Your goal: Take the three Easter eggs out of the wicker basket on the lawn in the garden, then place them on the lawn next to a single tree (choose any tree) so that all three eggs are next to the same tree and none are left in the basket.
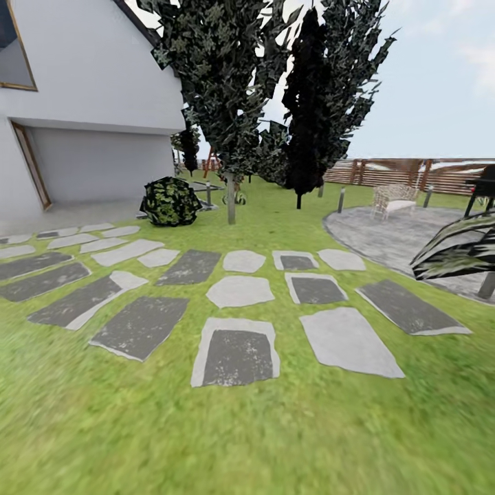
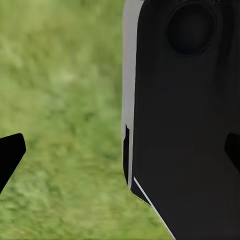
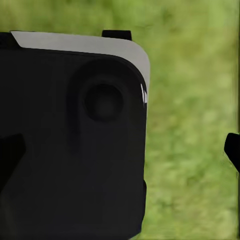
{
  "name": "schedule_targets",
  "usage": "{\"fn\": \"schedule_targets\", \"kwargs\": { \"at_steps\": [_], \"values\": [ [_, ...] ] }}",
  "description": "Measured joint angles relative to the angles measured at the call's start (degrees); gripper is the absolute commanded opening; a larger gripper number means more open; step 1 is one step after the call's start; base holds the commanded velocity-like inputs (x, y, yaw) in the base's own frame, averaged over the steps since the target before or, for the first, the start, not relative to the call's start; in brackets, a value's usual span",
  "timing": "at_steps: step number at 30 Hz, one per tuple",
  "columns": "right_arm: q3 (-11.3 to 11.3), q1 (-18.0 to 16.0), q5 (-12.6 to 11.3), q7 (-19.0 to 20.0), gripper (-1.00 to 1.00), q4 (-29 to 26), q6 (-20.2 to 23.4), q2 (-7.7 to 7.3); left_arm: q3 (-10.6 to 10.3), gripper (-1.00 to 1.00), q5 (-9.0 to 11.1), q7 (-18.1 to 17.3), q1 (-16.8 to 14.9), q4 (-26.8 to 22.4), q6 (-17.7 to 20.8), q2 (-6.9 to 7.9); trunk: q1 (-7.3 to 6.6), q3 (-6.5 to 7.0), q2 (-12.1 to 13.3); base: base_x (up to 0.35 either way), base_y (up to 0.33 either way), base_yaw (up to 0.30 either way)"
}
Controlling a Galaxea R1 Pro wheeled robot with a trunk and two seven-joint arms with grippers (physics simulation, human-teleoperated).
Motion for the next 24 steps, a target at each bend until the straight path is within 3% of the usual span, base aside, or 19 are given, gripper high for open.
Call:
{"fn": "schedule_targets", "kwargs": {
  "at_steps": [5,24],
  "values": [
    [0.0,0.0,0.0,0.0,1.0,0.0,0.0,0.0,0.0,1.0,0.01,0.0,0.0,0.0,0.0,0.0,0.0,0.0,0.0,0.335,0.0,0.16],
    [0.0,0.0,0.0,0.04,1.0,0.0,0.0,0.0,0.0,1.0,0.02,-0.03,0.0,-0.03,0.0,0.0,0.0,0.0,0.0,0.335,0.008,0.004]
  ]
}}
